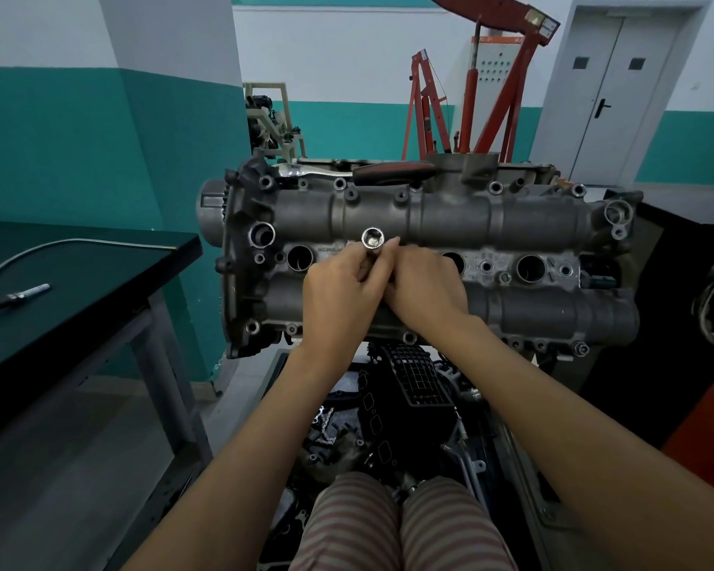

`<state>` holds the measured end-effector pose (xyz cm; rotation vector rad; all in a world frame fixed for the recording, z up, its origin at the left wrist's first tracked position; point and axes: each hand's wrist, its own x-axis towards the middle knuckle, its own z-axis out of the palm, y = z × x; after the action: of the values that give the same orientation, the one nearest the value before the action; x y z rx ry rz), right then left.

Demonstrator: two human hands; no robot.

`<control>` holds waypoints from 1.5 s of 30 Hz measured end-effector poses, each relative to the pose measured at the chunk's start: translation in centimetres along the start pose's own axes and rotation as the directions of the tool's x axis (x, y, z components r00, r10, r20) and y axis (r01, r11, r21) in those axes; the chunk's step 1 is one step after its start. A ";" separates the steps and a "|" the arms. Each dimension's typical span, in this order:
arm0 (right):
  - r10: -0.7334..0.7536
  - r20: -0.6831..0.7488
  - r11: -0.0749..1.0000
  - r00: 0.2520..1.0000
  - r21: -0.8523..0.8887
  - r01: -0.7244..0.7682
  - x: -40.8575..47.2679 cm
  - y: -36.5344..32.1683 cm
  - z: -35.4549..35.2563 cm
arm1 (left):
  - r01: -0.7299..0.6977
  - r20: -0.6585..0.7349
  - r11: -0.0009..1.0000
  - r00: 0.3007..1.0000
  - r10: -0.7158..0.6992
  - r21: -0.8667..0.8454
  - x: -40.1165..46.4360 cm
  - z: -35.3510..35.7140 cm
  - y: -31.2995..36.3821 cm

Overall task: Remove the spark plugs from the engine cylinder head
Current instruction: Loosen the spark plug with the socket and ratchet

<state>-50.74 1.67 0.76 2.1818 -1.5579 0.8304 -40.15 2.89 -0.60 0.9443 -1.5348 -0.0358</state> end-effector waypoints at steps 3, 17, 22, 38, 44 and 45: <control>0.000 0.001 1.000 1.000 0.025 0.000 0.0 0.0 0.2 | 0.020 0.026 1.000 0.999 -0.021 0.019 -0.3 0.0 -0.1; 0.018 0.008 1.000 1.000 0.006 -0.018 0.0 0.1 0.1 | -0.034 0.013 0.999 0.999 0.033 0.043 -0.2 0.0 0.0; -0.003 -0.018 0.996 1.000 0.090 0.004 -0.1 -0.1 0.1 | 0.003 0.025 1.000 1.000 -0.003 0.028 -0.4 0.0 -0.3; 0.034 0.006 0.993 0.999 0.114 -0.035 -0.1 -0.4 0.1 | -0.033 0.021 0.998 0.999 0.031 0.055 -0.5 0.0 -0.2; -0.003 -0.025 1.000 1.000 0.008 0.003 -0.3 -0.3 -0.2 | -0.041 -0.023 0.999 0.999 0.041 0.024 0.2 0.0 0.1; -0.008 -0.023 1.000 1.000 0.007 0.008 -0.3 -0.3 -0.2 | -0.046 -0.020 0.998 0.999 0.047 0.031 0.1 0.0 0.1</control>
<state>-50.60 2.14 0.78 2.1743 -1.5368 0.8573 -40.20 2.90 -0.46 0.9297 -1.5413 0.0304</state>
